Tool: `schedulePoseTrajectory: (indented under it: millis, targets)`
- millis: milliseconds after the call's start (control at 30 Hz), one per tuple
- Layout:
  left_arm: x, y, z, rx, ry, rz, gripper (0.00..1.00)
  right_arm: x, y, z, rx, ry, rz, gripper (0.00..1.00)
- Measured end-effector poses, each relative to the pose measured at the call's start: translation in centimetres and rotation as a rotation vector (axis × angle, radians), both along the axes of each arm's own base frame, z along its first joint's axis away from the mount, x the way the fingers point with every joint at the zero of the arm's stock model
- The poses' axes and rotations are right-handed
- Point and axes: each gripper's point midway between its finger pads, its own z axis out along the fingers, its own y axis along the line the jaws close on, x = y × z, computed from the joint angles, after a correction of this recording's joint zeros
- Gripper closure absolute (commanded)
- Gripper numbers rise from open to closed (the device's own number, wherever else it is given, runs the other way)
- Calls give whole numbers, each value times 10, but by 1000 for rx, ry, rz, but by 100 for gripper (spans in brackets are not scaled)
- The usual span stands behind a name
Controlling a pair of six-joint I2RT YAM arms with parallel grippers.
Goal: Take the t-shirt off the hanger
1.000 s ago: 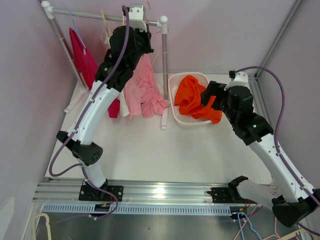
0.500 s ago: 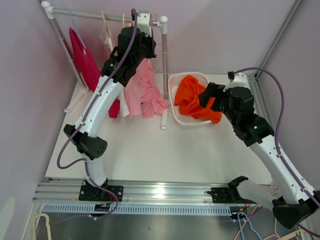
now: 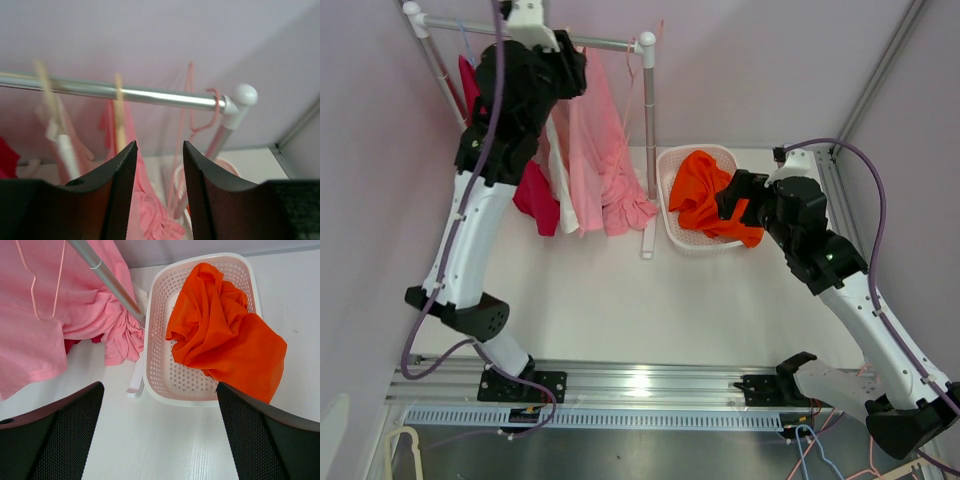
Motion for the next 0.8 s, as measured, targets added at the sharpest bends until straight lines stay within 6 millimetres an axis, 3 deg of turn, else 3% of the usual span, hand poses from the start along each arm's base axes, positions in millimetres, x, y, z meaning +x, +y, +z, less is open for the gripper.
schedulePoseTrajectory:
  millis: [100,233,300,433,567,667,800]
  targets:
    - [-8,40,20,-29,-47,100,41,-1,0,-5,-5,10,0,1]
    - [3,67,14,-34,-34,176,30,-1,0,-7,-7,12,0,0]
    - [19,68,2,-29,-6,186,30,-1,-1,-5,-5,9,0,0]
    - [55,56,-45,8,98,172,29,-2,-2,-4,-3,4,-2,1]
    - [76,46,-83,38,171,152,30,-1,-3,-2,-4,1,-5,0]
    - [81,45,-86,39,169,157,36,-1,-5,-2,-3,0,-7,1]
    - [86,46,-72,18,112,168,41,0,-7,-2,-7,-2,-8,1]
